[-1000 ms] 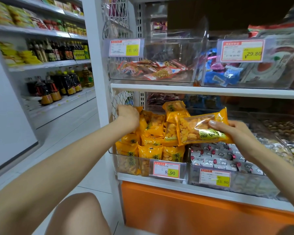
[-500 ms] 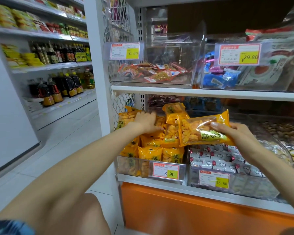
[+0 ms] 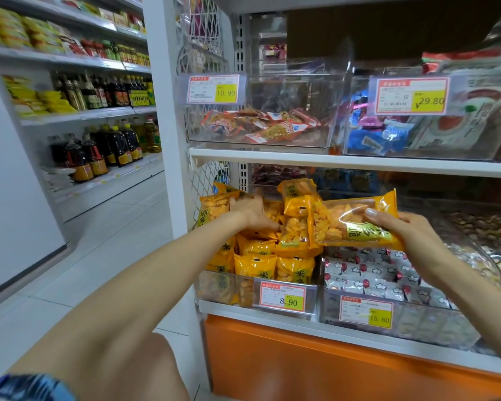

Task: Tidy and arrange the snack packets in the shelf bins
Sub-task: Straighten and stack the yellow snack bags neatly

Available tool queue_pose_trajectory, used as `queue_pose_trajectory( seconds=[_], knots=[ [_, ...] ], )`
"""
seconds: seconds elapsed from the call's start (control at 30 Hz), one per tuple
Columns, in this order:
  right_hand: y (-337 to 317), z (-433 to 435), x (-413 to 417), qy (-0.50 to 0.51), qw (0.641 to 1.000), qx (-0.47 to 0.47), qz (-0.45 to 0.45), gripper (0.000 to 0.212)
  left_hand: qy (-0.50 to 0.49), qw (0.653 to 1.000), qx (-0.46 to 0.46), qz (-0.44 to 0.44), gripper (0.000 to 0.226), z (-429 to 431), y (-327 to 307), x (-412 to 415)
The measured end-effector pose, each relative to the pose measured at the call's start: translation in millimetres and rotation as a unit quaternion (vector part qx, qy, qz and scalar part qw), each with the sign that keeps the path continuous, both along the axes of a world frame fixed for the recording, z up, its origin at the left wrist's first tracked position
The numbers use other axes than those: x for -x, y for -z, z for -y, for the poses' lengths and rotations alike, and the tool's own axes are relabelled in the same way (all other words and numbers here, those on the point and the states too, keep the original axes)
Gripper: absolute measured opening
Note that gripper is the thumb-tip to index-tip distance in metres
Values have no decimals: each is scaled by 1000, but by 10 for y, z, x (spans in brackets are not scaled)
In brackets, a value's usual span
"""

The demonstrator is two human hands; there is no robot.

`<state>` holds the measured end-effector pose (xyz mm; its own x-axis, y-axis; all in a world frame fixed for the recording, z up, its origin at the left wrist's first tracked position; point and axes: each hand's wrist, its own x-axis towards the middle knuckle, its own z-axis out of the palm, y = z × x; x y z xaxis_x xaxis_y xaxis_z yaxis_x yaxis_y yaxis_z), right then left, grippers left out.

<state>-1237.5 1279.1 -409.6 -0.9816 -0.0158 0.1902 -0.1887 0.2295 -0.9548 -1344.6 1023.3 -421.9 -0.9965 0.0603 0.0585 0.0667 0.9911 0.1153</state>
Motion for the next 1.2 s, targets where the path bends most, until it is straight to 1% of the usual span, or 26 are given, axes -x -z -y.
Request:
queue_pose_trajectory(
  seconds=[0.07,0.1,0.13,0.23,0.3,0.37,0.43,0.5,0.57,0.63,0.67,0.73,0.83,0.9,0.97,1.03,1.1,1.2],
  knots=[
    [5,6,16,0,1000,13,-7,84,-16,997,-63,-30,88,-4,-12,-20],
    [9,7,26,-2,1000,21,-8,95,-20,995,-90,-43,85,0,-29,-39],
    [16,6,43,-7,1000,29,-7,99,-20,992,-108,-57,81,7,-44,-54],
    [9,43,67,-14,999,40,-5,96,-13,986,-128,-105,66,61,-68,-108],
    [11,73,67,-16,999,34,-3,93,-13,979,-151,-135,68,107,-77,-148],
    [22,84,72,-14,1000,25,-3,98,-13,970,-175,-169,71,143,-103,-206],
    [28,97,79,-14,1000,18,-1,101,-19,959,-201,-196,68,199,-158,-268],
    [32,104,85,-11,1000,14,0,102,-47,954,-212,-209,64,277,-234,-310],
    [36,108,93,-11,1000,11,-1,103,-73,955,-173,-230,59,372,-297,-340],
    [38,117,99,-12,1000,14,1,101,-86,961,-88,-248,52,454,-317,-357],
    [40,120,101,-13,1000,18,3,100,-86,964,-46,-248,49,485,-313,-365],
    [48,121,113,-15,999,29,7,97,-93,967,5,-237,47,518,-295,-362],
    [67,112,131,-15,999,36,11,97,-113,960,104,-233,37,497,-284,-355],
    [78,102,138,-13,999,35,11,98,-97,956,150,-234,31,510,-268,-332],
    [82,93,135,-13,999,33,10,100,-62,964,132,-222,33,568,-238,-300],
    [85,87,131,-15,999,32,10,100,-24,971,101,-214,44,623,-218,-303],
    [86,84,126,-19,999,32,10,99,3,975,103,-197,54,661,-231,-323],
    [81,89,120,-23,999,31,6,97,48,980,78,-178,62,679,-311,-413]
  ],
)
